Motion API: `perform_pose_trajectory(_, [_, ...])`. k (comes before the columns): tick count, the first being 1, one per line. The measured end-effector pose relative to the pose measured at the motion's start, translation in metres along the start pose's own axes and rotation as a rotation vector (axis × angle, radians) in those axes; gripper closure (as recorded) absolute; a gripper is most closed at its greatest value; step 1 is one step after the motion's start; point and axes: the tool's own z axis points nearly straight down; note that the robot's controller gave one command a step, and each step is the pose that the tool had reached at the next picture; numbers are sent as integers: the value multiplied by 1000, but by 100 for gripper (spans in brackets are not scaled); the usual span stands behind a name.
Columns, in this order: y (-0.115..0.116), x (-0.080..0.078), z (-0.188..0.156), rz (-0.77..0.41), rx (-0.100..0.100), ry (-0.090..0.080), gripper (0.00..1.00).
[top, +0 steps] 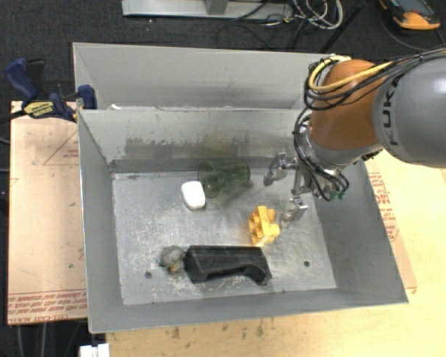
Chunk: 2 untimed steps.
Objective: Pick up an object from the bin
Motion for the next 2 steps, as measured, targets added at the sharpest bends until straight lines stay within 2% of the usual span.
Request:
perform_pose_trajectory(1, [14,3,-9,12,2,-17,0])
perform_pose_trajectory(2, [10,1,-8,8,1,-7,100])
